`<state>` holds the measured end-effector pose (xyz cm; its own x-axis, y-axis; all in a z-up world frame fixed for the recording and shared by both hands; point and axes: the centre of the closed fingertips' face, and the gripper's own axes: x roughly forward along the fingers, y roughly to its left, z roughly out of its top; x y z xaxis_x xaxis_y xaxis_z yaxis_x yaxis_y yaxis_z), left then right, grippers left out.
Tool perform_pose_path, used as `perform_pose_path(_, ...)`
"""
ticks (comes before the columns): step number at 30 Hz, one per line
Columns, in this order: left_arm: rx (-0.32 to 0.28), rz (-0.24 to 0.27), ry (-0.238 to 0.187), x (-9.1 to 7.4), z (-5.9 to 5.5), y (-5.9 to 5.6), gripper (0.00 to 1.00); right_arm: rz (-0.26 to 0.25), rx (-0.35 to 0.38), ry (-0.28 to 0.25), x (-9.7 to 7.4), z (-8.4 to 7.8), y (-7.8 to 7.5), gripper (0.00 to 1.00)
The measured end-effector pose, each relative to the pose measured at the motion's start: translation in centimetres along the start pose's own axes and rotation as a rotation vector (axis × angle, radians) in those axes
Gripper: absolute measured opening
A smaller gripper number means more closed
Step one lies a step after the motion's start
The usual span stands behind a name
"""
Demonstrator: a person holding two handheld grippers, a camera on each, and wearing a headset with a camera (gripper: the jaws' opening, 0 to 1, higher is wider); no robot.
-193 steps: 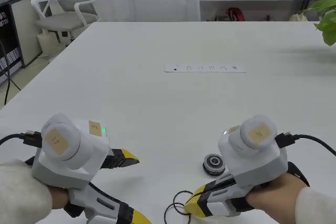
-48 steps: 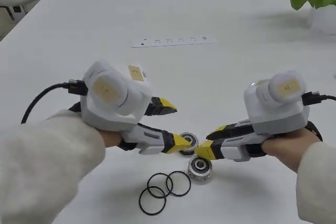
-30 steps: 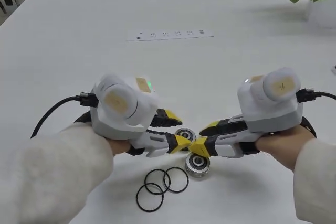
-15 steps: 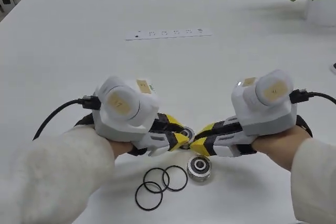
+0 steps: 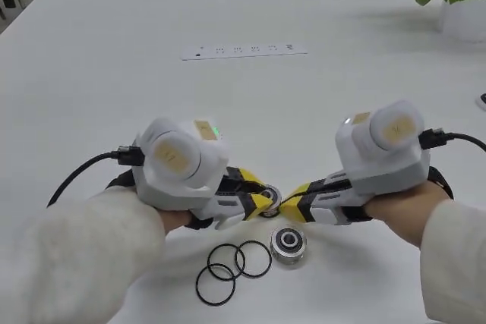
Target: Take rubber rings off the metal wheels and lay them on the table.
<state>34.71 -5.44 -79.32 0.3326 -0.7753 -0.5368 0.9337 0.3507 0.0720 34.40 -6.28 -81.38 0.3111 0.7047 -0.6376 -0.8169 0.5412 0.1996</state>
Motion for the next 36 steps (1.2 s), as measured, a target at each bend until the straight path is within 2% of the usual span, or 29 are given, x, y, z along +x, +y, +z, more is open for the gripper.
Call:
perform_pose_path(4, -0.002, 0.004, -0.011, -0.01, 0.00, -0.04, 0.13, 0.003, 0.046, -0.005, -0.03, -0.04, 0.08, 0.00)
perform_pose_path(16, -0.004, 0.007, -0.027, -0.08, 0.01, -0.07, 0.13, 0.005, 0.090, -0.017, -0.18, 0.04, -0.05, 0.00)
perform_pose_path(27, -0.015, 0.007, -0.035, -0.17, 0.00, -0.21, 0.13, -0.002, 0.098, -0.026, -0.26, 0.13, -0.08, 0.00)
perform_pose_path(36, -0.015, 0.007, -0.037, -0.19, -0.02, -0.26, 0.13, -0.008, 0.143, -0.058, -0.61, 0.53, -0.29, 0.00)
